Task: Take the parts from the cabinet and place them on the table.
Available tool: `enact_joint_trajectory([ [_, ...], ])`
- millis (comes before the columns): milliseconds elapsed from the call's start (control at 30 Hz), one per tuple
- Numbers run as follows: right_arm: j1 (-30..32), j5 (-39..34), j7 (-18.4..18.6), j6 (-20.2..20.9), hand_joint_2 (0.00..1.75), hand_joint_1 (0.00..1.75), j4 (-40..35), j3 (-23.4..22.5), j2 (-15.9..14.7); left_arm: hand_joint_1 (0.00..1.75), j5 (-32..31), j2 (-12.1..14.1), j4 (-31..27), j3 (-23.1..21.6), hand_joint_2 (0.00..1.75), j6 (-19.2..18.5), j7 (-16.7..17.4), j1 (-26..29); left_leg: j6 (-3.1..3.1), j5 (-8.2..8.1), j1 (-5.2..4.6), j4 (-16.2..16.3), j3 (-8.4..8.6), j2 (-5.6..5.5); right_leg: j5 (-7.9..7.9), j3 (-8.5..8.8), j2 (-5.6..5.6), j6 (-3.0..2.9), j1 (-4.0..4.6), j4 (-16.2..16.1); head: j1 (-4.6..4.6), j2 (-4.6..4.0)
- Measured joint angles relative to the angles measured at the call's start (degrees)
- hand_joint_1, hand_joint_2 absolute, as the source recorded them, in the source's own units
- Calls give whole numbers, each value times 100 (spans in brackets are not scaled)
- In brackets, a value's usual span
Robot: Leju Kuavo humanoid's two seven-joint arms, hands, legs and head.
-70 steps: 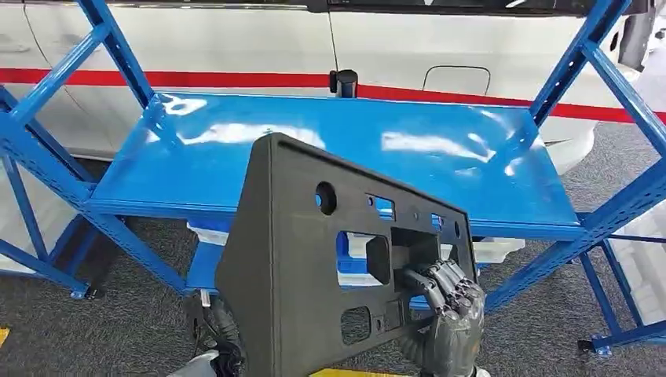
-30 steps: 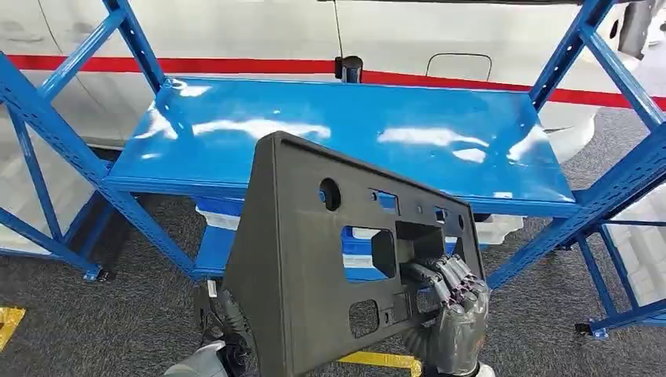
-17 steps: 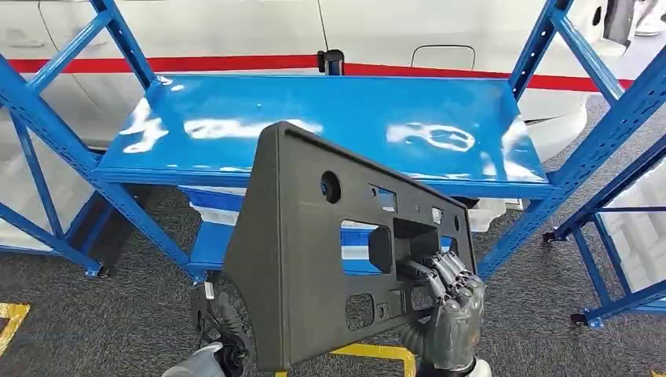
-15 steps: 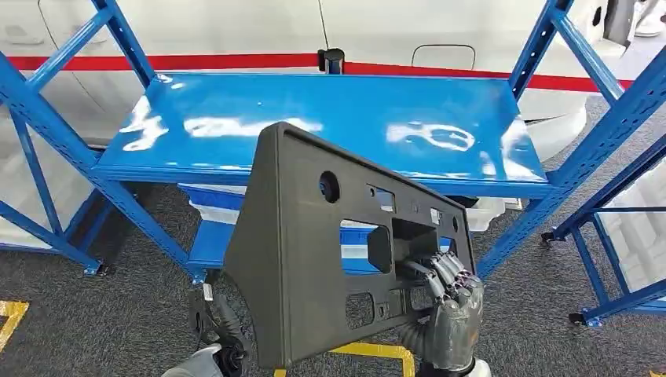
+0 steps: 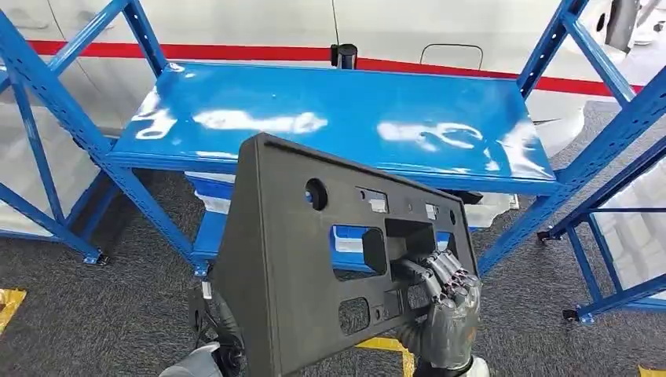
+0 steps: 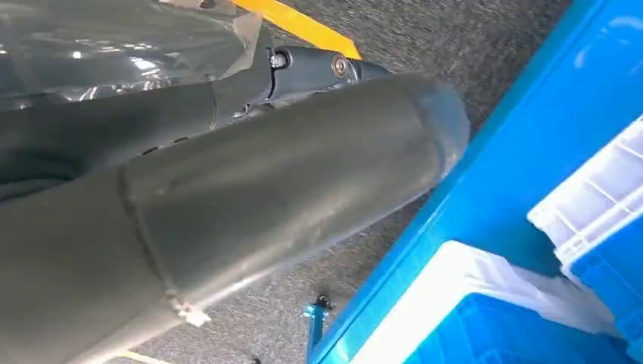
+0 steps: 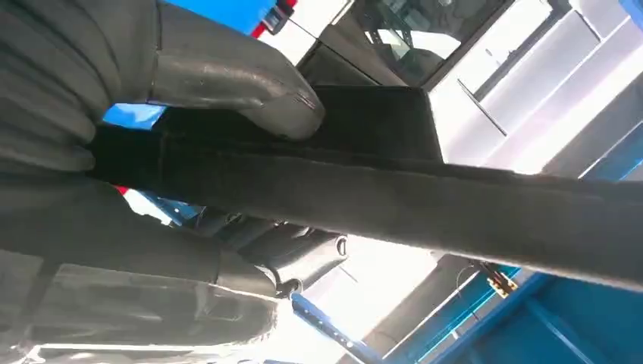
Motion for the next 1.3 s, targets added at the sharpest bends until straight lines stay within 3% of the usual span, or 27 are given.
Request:
enact_joint_trajectory([
  [67,-8,0,0,0,175,175,0,0,2,0,0,0,-2,0,0,0,0,-4,-40,23,11,58,-47,-11,364,654,-11,114,-55,-1131,0,0],
  [100,-21,0,0,0,175,175,0,0,0,0,0,0,-2,0,0,0,0,-7,-59,30,10,84,-75,-5,312,725,-13,72,-71,-1367,2,0],
  [133,-10,0,0,0,175,175,2,0,-2,0,0,2,-4,0,0,0,2,-12,-105,35,-34,115,-110,-11,385,722,16,15,0,-1361,-4,0],
  [233,-20,-4,-7,0,175,175,4,4,-2,0,0,-4,-4,0,0,-2,22,-8,-222,127,-8,66,-125,-9,455,675,22,-105,29,-1342,-15,0],
  [267,-32,-4,-7,0,175,175,4,4,0,0,-4,4,-7,0,0,-4,24,-12,-255,99,21,93,-172,-26,506,669,20,-175,-62,-1359,-15,0],
  [300,-34,-4,-11,0,175,175,4,4,7,0,-15,4,-7,0,0,-9,31,-12,-288,-95,27,243,-229,-39,541,647,18,-234,-62,-1359,-26,0],
  [367,-34,7,-44,0,175,175,4,2,20,0,-28,11,-7,0,0,-17,48,-10,-348,-640,34,1048,-529,-52,577,593,5,-284,-52,-1358,-35,0],
  [433,-19,57,-89,0,175,175,7,-9,26,0,-41,26,-11,0,0,-35,70,3,-377,-972,39,1816,-797,-51,616,530,2,-286,-31,-1354,-35,0],
  [467,0,74,-101,0,175,175,7,-18,31,0,-41,28,-15,0,0,-46,77,11,-374,-963,39,1883,-783,-51,637,507,4,-289,-25,-1354,-37,0],
  [500,25,90,-118,0,175,175,7,-28,44,0,-42,33,-28,0,0,-63,90,13,-354,-809,38,1627,-586,-51,653,488,7,-270,-21,-1353,-39,0],
  [567,64,101,-199,0,175,175,2,-72,68,0,-42,37,-44,0,0,-90,111,0,-278,-397,36,564,98,-58,673,490,15,-265,-13,-1353,-37,0],
  [600,97,101,-252,0,175,175,-15,-107,103,0,-44,46,-52,0,0,-105,116,-9,-234,-385,31,134,334,-90,682,491,12,-252,-13,-1354,-37,0],
  [633,125,94,-308,0,175,175,-28,-140,127,0,-50,48,-57,0,0,-125,120,-13,-219,-403,-7,78,370,-86,704,459,10,-214,40,-1347,-28,0],
  [733,216,107,-411,0,175,175,-57,-225,179,0,-74,76,-85,0,0,-155,122,13,-143,-355,-48,76,320,-84,767,443,9,-116,8,-1393,-39,0],
  [767,243,131,-411,0,175,175,-83,-262,203,0,-98,83,-90,0,0,-184,122,12,-72,-268,-10,-36,339,-69,777,422,14,-70,71,-1402,-35,0],
  [800,261,172,-411,0,175,175,-96,-306,205,0,-133,90,-94,0,0,-212,125,9,-50,-215,2,-90,344,-42,672,348,2,-79,33,-1295,-28,0],
  [833,268,219,-398,0,175,175,-120,-341,216,0,-168,103,-96,0,0,-249,125,14,-13,-188,4,-102,314,-40,455,229,3,-123,45,-1000,-17,0],
  [900,303,310,-324,0,175,175,-118,-437,212,0,-231,133,-101,0,0,-312,136,70,19,-153,-9,-95,252,-19,47,-124,4,-165,26,-127,5,0],
  [933,333,339,-271,0,175,175,-120,-472,210,0,-253,172,-103,0,0,-345,138,114,19,-130,-14,-92,219,-5,-102,-272,3,-152,25,278,7,0],
  [967,353,358,-243,0,175,175,-118,-509,208,0,-277,203,-105,0,0,-369,140,157,9,-113,-14,-89,195,3,-113,-277,3,-110,23,373,9,0],
  [1000,365,363,-234,0,175,175,-118,-542,203,0,-289,221,-107,0,0,-380,140,185,2,-97,-14,-86,177,6,-30,-140,2,-61,15,179,7,0],
  [1067,364,367,-210,0,175,175,-120,-571,203,0,-297,251,-109,0,0,-396,142,206,-23,-83,-9,-40,142,0,347,495,-1,62,-26,-889,7,0],
  [1100,364,389,-194,0,175,175,-124,-583,203,0,-327,260,-109,0,0,-413,142,204,-42,-86,-11,9,117,-7,429,742,-4,77,-47,-1344,11,0],
  [1167,401,474,-142,0,175,175,-153,-625,216,0,-450,304,-114,0,0,-463,142,209,-115,-71,-60,58,43,-10,434,738,31,-32,14,-1401,-4,0],
  [1233,439,509,-107,0,175,175,-173,-679,230,0,-574,350,-114,0,0,-518,155,238,-174,-25,-45,53,30,-12,459,712,37,-74,24,-1369,-4,0],
  [1267,465,518,-103,0,175,175,-188,-710,232,0,-643,387,-114,0,0,-555,155,251,-191,-19,-33,65,19,-18,491,707,38,-124,-22,-1390,0,0],
  [1300,498,518,-107,0,175,175,-223,-734,234,0,-726,439,-114,0,0,-601,166,262,-231,-139,-4,141,-24,-34,515,709,35,-160,-45,-1398,0,0],
])
